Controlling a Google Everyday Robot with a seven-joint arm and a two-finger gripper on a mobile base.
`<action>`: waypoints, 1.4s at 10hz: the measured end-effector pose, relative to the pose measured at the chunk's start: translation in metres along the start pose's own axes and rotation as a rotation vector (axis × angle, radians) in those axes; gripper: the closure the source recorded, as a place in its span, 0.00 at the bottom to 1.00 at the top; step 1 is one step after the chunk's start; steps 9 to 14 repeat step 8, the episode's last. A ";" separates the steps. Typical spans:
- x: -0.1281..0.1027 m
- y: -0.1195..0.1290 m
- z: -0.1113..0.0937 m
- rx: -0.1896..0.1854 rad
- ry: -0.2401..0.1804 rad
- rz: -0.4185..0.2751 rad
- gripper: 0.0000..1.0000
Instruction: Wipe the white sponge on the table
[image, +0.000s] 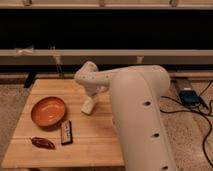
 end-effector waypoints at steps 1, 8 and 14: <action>0.008 0.000 -0.001 -0.002 -0.020 0.013 0.20; 0.037 0.002 -0.015 0.016 -0.179 0.031 0.20; 0.037 0.002 -0.015 0.016 -0.179 0.031 0.20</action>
